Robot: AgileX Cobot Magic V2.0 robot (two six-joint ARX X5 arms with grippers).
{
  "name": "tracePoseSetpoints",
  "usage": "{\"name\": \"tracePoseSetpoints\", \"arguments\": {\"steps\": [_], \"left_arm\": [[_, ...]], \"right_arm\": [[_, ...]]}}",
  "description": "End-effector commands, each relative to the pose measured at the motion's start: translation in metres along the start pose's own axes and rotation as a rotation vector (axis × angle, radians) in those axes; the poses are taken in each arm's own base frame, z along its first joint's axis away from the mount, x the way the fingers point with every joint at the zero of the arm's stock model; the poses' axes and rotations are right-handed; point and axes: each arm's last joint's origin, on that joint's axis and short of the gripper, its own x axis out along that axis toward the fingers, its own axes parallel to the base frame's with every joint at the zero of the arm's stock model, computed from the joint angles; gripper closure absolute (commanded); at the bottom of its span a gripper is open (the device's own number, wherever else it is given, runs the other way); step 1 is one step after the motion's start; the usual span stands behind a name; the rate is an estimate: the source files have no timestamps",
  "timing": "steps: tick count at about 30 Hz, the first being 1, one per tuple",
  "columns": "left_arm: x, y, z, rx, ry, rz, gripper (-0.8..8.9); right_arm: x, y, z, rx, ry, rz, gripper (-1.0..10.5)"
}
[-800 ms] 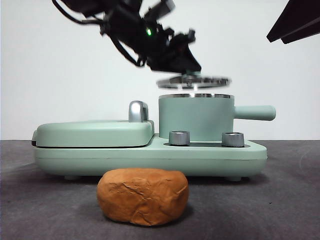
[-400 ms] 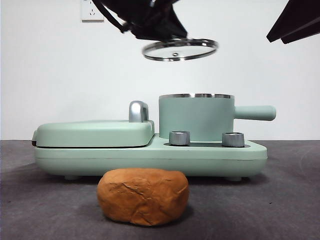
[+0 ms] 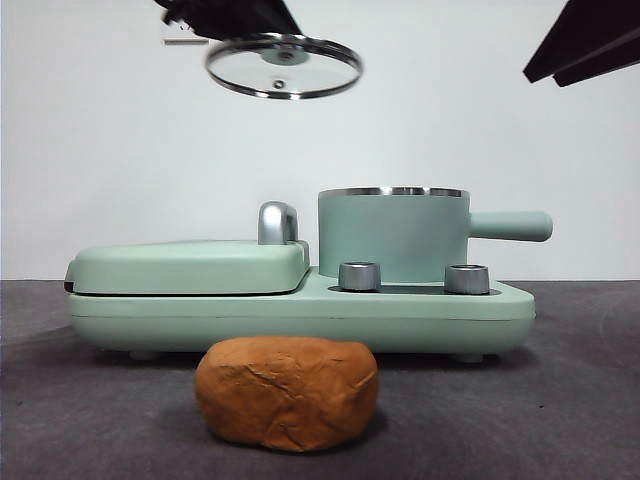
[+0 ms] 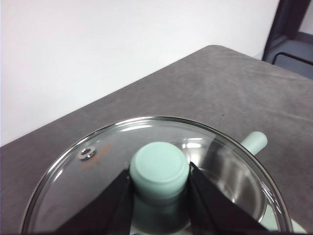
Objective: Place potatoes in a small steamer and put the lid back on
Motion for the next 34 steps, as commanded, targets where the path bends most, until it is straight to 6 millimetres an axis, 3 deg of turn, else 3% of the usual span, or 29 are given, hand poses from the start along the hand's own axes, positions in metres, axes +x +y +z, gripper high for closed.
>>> {"name": "tracePoseSetpoints", "arguments": {"steps": [1, 12, 18, 26, 34], "left_arm": [[-0.016, 0.001, 0.005, 0.030, -0.043, 0.026, 8.01], [-0.074, 0.004, -0.038, -0.007, 0.002, 0.134, 8.01], [-0.104, 0.004, -0.043, -0.024, 0.022, 0.179, 8.01], [-0.124, 0.008, -0.038, -0.019, -0.013, 0.232, 8.02], [-0.125, 0.009, -0.038, -0.020, -0.013, 0.237, 8.02]], "right_arm": [[0.003, 0.006, 0.007, -0.036, -0.012, 0.038, 6.2], [0.039, 0.048, 0.005, -0.126, 0.081, 0.296, 6.2], [0.069, 0.076, -0.004, -0.169, 0.178, 0.420, 6.1], [0.110, 0.102, -0.020, -0.203, 0.251, 0.509, 5.6], [0.134, 0.117, -0.037, -0.216, 0.319, 0.556, 5.5]]}}
